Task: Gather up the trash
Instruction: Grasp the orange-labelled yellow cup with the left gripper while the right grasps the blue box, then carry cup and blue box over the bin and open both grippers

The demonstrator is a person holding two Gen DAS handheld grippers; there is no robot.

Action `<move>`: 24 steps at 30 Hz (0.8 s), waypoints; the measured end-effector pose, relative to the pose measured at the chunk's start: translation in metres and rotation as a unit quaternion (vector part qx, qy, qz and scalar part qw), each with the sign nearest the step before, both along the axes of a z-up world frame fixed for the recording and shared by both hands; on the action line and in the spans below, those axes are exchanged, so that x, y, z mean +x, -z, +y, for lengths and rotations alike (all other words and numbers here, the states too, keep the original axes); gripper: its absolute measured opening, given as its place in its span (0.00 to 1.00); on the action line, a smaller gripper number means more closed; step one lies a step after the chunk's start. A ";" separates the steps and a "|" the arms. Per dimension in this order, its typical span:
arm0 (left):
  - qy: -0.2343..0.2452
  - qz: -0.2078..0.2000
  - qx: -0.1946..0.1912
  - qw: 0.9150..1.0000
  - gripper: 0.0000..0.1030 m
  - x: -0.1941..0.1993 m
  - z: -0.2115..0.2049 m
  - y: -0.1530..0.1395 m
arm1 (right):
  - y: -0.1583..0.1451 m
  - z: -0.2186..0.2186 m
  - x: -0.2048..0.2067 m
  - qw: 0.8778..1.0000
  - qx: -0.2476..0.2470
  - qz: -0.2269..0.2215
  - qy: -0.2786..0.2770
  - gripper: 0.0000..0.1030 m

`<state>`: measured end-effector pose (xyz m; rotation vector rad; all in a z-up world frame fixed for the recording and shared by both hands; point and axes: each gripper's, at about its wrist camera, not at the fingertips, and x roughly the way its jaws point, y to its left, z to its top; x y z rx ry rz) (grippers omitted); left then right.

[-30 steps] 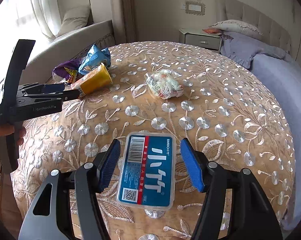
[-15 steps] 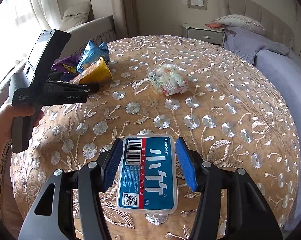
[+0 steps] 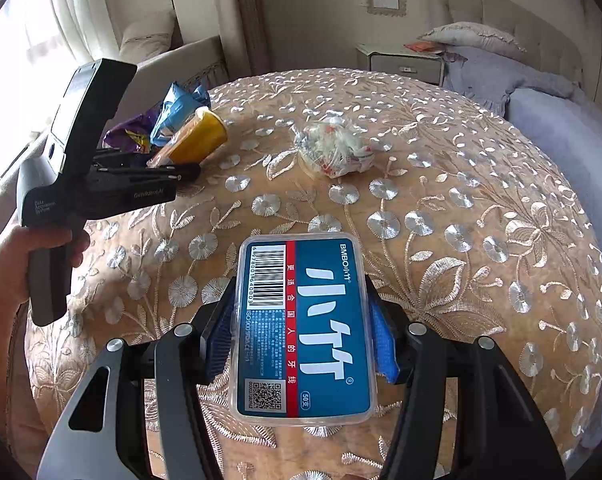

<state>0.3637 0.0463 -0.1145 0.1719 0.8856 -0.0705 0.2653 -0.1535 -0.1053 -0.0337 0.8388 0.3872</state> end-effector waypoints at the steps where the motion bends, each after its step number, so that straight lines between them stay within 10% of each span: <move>1: -0.001 0.000 -0.019 1.000 0.39 -0.005 0.003 -0.002 | -0.005 -0.003 -0.004 1.000 0.005 -0.003 0.000 0.57; 12: 0.057 -0.064 -0.113 0.990 0.39 -0.115 -0.031 -0.040 | -0.035 -0.049 -0.077 0.996 -0.010 -0.077 0.031 0.57; 24: 0.229 -0.038 -0.210 0.950 0.39 -0.228 -0.168 -0.026 | -0.006 -0.167 -0.186 0.987 -0.043 -0.060 0.140 0.57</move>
